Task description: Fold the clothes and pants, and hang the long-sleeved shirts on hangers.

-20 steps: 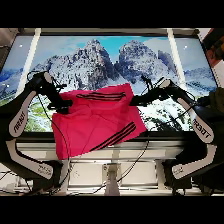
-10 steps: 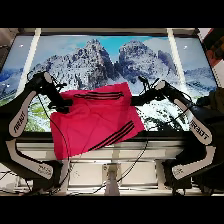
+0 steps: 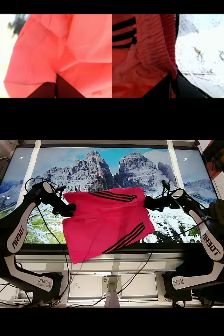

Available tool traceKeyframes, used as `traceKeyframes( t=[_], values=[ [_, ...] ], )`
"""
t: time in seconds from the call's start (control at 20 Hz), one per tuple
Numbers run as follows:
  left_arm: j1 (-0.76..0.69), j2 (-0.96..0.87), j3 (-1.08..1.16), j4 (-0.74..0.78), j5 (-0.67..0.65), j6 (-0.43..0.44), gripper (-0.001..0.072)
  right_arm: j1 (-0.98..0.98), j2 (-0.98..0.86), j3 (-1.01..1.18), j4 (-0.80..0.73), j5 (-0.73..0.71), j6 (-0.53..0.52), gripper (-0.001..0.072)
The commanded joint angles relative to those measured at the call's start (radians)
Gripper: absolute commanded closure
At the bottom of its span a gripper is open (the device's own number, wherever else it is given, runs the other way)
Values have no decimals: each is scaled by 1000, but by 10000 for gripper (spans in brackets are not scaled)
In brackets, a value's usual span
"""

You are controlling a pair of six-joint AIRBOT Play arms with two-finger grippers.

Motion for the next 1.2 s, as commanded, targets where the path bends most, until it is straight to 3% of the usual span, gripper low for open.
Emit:
traceKeyframes(
  t=[0.0, 0.15, 0.55, 0.85, 1.0, 1.15],
  values=[
    [-38, 4, 0, -125, 199, 0, 694, -13, 61, -72, -14, -101, 155, 696],
    [-67, 4, 0, -134, 283, 0, 694, -6, 174, -242, -5, -264, 360, 696],
    [-52, 4, 0, -134, 388, 0, 694, 84, 513, -565, -5, -455, 637, 696],
    [-49, 4, 0, -87, 236, -16, 694, 145, 515, -585, -34, -559, 651, 695],
    [-49, 19, 0, 65, 105, -95, 695, 145, 515, -585, -35, -562, 651, 695],
    [-49, 76, 0, 249, 105, -154, 695, 145, 515, -585, -36, -563, 651, 695]
  ],
)
